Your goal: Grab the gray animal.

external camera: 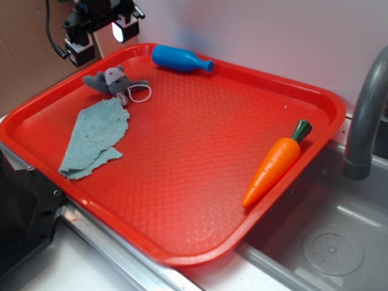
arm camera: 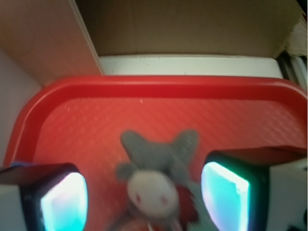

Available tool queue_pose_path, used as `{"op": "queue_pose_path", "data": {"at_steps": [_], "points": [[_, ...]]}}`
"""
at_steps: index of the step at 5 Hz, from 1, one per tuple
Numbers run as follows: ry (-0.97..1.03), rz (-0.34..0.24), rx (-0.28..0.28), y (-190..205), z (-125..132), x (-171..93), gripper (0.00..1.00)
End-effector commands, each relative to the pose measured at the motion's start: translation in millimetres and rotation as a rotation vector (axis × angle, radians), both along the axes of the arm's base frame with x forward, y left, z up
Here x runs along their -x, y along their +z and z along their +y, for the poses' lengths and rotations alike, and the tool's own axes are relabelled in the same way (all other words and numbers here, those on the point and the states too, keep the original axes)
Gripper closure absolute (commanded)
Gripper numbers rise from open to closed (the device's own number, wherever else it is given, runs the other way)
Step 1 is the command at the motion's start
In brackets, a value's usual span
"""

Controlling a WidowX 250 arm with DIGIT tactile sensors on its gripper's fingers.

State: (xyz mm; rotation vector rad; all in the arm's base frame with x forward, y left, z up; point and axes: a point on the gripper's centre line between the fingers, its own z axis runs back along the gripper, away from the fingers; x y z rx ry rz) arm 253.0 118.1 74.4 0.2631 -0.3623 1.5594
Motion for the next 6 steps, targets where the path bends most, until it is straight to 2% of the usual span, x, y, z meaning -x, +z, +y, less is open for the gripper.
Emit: {"op": "queue_pose_path", "data": {"at_steps": [1,2,3,4,5,6], "points": [[0.064,0.026,-0.016,-24.1,26.4,20.9,0.0],[0.096,0.063,-0.042,-38.4,30.1,31.2,0.01],[0.096,0.03,-0.036,-37.8,28.7,34.6,1.0],[0.104,-0.001,-0.033,-32.7,29.0,38.6,1.0],[-0.017,-0.023,-0.049,-8.7,27.7,42.6,1.0],[-0.218,-0.031,-0.022,24.6,17.4,43.4,1.0]]}}
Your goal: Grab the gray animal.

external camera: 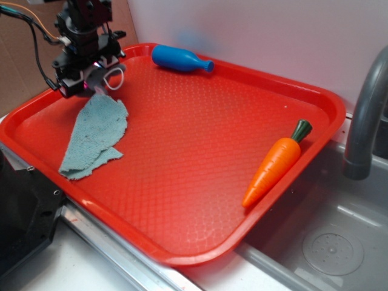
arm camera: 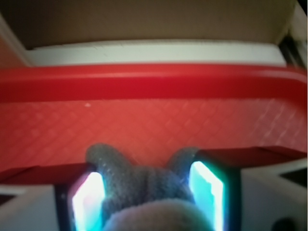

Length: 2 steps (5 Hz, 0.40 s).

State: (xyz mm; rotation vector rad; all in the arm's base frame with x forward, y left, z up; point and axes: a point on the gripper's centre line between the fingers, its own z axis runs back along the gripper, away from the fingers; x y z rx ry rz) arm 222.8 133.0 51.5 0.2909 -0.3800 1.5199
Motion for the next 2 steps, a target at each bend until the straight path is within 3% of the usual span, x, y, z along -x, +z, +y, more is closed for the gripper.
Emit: {"op": "queue_pose_path", "data": {"at_steps": [1,2], "points": [[-0.431,-0.012,0.153,84.6,-27.1,13.2,1.0],[-0.679,-0.004,0.252,103.0,-60.5,13.6,1.0]]}}
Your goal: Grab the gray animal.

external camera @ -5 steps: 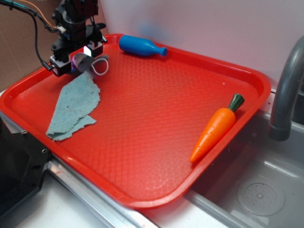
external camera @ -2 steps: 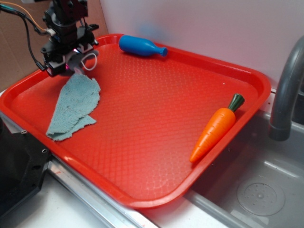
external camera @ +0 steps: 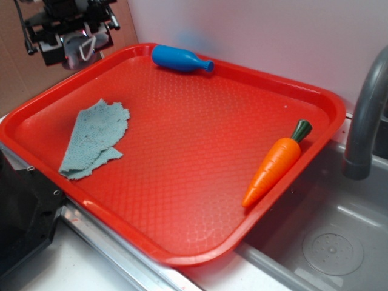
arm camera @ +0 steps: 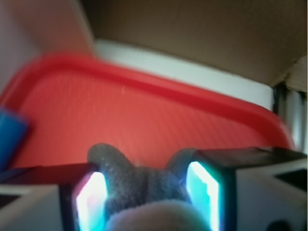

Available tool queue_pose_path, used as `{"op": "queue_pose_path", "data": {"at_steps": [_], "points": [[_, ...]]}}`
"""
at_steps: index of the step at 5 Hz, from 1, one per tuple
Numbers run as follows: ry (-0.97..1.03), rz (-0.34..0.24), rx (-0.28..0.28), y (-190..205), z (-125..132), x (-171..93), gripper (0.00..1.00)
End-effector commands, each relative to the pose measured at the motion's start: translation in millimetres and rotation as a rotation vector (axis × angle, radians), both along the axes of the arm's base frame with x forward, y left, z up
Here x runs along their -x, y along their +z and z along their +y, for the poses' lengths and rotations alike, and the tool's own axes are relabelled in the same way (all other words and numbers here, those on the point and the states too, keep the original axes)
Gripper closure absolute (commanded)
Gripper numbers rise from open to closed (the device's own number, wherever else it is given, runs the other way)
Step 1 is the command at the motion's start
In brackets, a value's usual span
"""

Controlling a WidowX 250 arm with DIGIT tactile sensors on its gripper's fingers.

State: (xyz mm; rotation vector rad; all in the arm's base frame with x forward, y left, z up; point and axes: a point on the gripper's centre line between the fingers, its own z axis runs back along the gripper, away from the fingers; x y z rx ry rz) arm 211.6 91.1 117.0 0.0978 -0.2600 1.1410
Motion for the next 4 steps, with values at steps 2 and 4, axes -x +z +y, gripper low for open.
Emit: {"op": "queue_pose_path", "data": {"at_steps": [2,4], "points": [[-0.768,-0.011,0.248,76.9,-69.0,37.0,1.0],[-0.831,0.004,0.273,82.8,-65.8,47.0,1.0]]}}
